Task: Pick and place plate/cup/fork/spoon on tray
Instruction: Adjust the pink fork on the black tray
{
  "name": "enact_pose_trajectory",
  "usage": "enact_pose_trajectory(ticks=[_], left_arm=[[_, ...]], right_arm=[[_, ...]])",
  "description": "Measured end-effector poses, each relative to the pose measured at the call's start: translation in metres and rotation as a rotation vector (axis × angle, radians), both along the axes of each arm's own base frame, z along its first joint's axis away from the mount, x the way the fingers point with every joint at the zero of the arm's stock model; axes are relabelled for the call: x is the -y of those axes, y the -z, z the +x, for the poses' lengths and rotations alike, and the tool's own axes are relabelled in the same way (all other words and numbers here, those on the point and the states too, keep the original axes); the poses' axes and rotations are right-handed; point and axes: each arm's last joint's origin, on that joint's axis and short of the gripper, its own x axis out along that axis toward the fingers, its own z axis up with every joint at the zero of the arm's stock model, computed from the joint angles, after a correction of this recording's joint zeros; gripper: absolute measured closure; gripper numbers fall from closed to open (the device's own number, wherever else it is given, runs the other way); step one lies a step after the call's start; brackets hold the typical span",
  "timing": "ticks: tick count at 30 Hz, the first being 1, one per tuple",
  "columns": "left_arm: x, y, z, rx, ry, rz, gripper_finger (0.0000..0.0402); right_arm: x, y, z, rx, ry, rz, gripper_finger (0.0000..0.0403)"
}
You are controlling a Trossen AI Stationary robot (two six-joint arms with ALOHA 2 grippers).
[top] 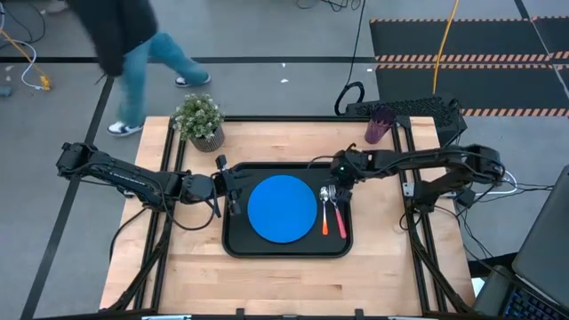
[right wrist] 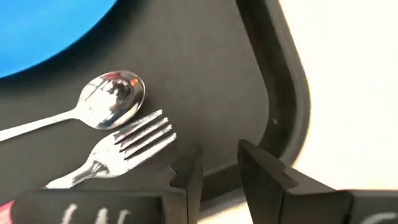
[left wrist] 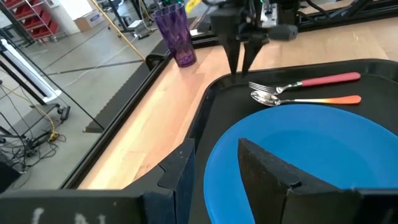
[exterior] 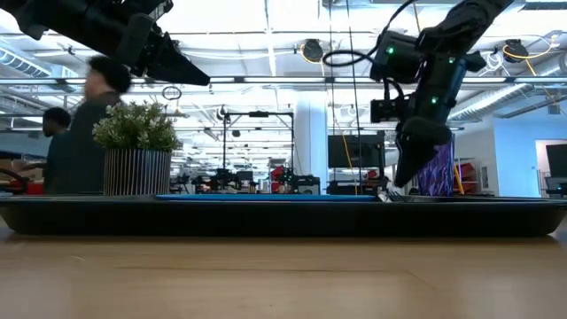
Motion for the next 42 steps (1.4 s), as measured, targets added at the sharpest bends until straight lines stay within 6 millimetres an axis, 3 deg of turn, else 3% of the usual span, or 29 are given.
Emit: enact_pose_trajectory(ticks=[6, 12, 19, 25, 33, 42], left_arm=[[0.000, 0.000, 0.000, -0.001, -0.001, 0.000, 0.0275], [0.000, 0.000, 0.000, -0.002, -0.001, 0.000, 0.0275], [0.000, 0.000, 0.000, 0.001, -0.002, -0.002, 0.0275], [0.000, 0.000, 0.000, 0.002, -0.002, -0.004, 0.0275], [0.000, 0.000, 0.000, 0.003, -0.003, -0.005, 0.0275], [0.000, 0.000, 0.000, 0.002, -0.003, -0.005, 0.0275]], right_arm=[[-0.009, -0.018, -0.019, 0.006, 0.079, 0.081, 0.0310], [-0.034, -0.023, -0.023, 0.014, 0.064, 0.266, 0.0310], [-0.065, -0.008, -0.014, -0.072, 0.052, 0.293, 0.0310], [-0.081, 0.010, -0.006, -0.137, -0.004, 0.256, 0.0310], [-0.091, 0.025, 0.003, -0.159, -0.101, 0.229, 0.0310], [-0.092, 0.026, 0.005, -0.150, -0.111, 0.243, 0.0310]])
